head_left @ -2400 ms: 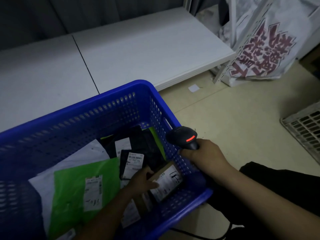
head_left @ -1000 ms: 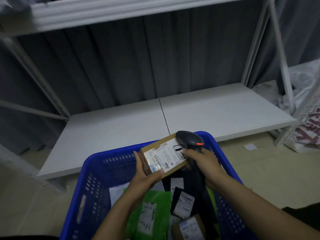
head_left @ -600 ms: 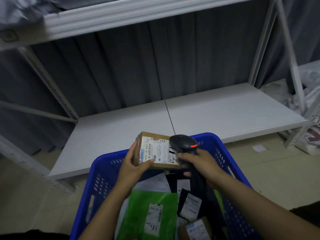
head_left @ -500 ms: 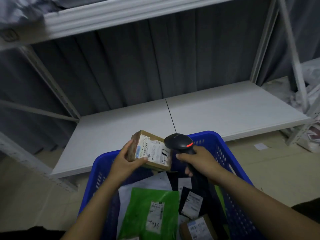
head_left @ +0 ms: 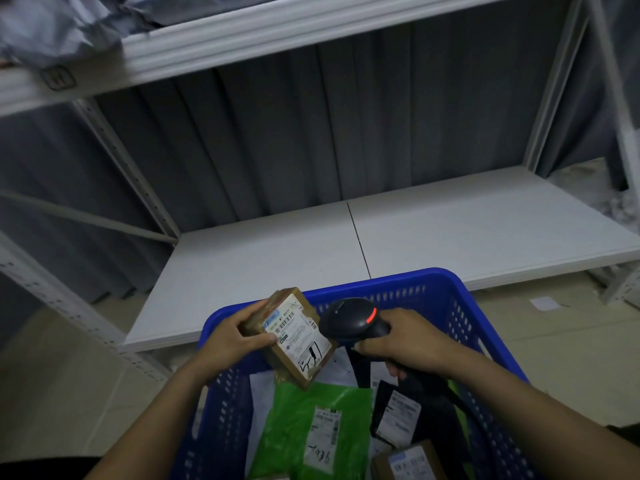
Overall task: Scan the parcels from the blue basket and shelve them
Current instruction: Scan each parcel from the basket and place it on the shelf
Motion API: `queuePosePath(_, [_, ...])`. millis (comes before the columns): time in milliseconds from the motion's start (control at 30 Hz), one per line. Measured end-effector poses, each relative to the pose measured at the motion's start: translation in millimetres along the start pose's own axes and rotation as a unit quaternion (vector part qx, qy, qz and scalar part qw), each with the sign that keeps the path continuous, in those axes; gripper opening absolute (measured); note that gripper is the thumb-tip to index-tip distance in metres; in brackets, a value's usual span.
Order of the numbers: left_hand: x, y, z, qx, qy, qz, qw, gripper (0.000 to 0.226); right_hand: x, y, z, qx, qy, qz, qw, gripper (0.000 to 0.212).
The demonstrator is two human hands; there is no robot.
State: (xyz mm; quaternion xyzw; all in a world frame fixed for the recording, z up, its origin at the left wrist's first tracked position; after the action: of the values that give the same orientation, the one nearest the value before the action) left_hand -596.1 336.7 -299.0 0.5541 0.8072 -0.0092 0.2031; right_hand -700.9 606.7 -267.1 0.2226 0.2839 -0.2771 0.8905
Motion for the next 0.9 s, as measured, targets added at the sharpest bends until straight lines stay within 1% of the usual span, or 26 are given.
queuePosePath(233, [2,1,-4,0.011,0.003,0.011,1.000,0.066,-1,2,5,-0.006,0.013,0.004,1.000,0.021])
queuePosePath(400, [3,-1,-6,0.012,-0.007,0.007,1.000,0.066,-1,3,6,-0.012,0.010,0.007,1.000,0.014])
queuePosePath(500, [4,0,-8,0.012,-0.004,0.003,1.000,0.066,-4,3,7,-0.011,0.012,-0.006,1.000,0.016])
queuePosePath(600, [6,1,-14,0.023,0.000,-0.018,1.000,0.071,-10,1,6,-0.004,0.005,-0.040,0.999,0.016])
queuePosePath(667, [11,1,-23,0.034,0.010,-0.044,0.998,0.074,-14,0,4,0.010,-0.022,-0.079,0.997,0.016])
queuePosePath(767, [23,0,-48,0.069,0.044,-0.092,0.992,0.062,-23,1,1,0.037,-0.082,-0.153,0.984,0.014])
queuePosePath(833, [32,-1,-66,0.082,0.081,-0.118,0.986,0.060,-30,6,0,0.055,-0.119,-0.191,0.973,0.012])
queuePosePath(900, [43,0,-84,0.085,0.148,-0.124,0.977,0.067,-36,13,1,0.066,-0.156,-0.221,0.960,0.011])
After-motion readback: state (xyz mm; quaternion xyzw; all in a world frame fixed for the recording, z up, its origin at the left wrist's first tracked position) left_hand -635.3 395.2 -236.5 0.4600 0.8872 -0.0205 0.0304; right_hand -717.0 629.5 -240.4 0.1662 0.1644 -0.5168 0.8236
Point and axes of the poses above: each hand's wrist, its own y-axis away from the middle knuckle, its own x-axis out of the palm, z = x × y, the point moved 5 cm from there along -y, towards the middle knuckle, and after that the axes turned 13 degrees about y, right-handed, at the moved point
